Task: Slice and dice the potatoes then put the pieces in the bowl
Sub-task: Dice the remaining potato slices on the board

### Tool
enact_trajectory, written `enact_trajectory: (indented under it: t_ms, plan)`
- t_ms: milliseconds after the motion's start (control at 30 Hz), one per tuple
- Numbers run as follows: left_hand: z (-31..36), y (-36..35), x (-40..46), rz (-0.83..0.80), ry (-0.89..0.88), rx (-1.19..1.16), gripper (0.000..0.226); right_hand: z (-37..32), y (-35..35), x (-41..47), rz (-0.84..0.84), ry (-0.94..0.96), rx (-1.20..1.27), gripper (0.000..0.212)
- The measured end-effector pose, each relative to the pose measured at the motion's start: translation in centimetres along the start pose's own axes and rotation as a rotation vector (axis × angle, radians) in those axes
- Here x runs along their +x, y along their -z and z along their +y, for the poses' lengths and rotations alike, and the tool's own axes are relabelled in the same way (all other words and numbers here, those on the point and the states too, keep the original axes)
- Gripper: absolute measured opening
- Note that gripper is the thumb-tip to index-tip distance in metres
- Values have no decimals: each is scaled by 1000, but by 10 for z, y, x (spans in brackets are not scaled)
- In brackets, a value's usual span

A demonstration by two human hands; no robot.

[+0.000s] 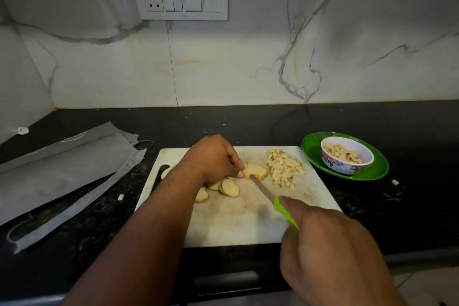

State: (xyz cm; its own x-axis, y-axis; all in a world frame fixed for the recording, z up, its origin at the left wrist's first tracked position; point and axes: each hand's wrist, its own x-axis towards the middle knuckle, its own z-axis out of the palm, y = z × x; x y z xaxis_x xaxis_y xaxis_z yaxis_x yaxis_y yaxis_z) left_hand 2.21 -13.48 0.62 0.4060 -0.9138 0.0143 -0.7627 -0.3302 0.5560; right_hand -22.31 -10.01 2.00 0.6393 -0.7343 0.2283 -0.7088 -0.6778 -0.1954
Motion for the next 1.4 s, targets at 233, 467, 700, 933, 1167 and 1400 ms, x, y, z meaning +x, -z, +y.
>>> enact_trajectory:
  t_ms: [233, 467, 700, 933, 1167, 1400]
  plan:
    - [0, 0, -1, 6, -1, 0, 12, -12, -21, 42, 82, 21, -12, 47]
    - [-1, -1, 2, -32, 10, -18, 13, -1, -32, 17, -23, 4, 2, 63]
    - [1, -1, 0, -39, 11, -40, 13, 2, -19, -10, -90, -25, 48, 62]
    - [3, 1, -4, -48, 3, -24, 13, -2, -8, 2, 24, -39, -23, 59]
    - [3, -1, -2, -44, 18, -2, 8, -14, -34, 36, 56, 0, 17, 57]
    - [3, -3, 1, -43, 36, -18, 10, -13, -45, 28, 19, -1, -4, 65]
